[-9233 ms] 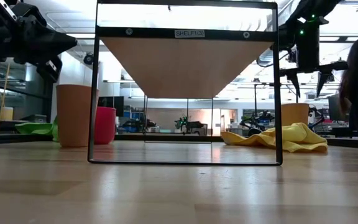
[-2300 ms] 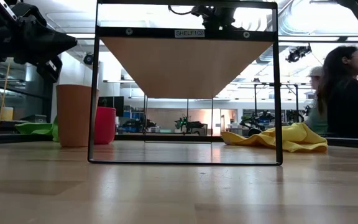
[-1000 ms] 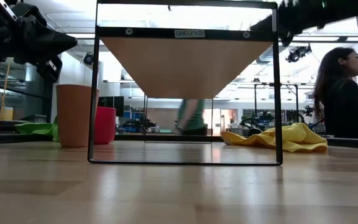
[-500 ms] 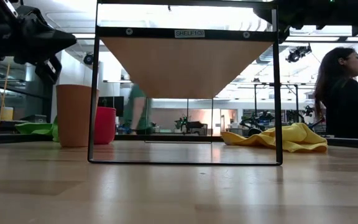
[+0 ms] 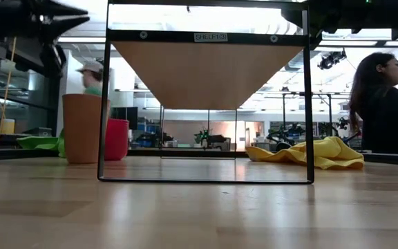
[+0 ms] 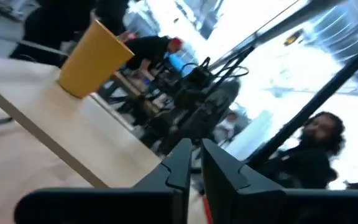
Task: Stack small to large cups/mugs on shelf
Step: Put the orange cup on the shelf
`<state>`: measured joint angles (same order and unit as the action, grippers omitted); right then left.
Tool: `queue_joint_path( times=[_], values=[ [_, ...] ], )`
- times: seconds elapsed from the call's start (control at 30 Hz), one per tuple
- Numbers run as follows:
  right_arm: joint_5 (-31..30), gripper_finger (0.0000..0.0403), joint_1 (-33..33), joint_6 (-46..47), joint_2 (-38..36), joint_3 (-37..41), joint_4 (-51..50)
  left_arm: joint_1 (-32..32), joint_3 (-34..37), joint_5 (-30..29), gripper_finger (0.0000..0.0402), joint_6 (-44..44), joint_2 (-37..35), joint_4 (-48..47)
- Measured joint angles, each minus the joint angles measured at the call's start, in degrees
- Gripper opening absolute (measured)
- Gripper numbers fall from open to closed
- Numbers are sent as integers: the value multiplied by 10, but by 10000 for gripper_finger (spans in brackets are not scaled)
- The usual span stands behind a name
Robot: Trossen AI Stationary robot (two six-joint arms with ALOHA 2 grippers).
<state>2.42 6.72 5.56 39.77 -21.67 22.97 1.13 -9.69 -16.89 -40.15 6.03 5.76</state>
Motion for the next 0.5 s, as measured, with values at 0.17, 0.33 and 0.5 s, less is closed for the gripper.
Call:
queue_joint_path(
  times=[0.17,0.33,0.5],
  values=[
    [0,0,0,0,0,0,0,0,-173,-58,97,-42,137,-262],
    [0,0,0,0,0,0,0,-1,-339,-132,169,-241,306,-598],
    [0,0,0,0,0,0,0,-2,-419,-105,199,-376,447,-779]
  ],
)
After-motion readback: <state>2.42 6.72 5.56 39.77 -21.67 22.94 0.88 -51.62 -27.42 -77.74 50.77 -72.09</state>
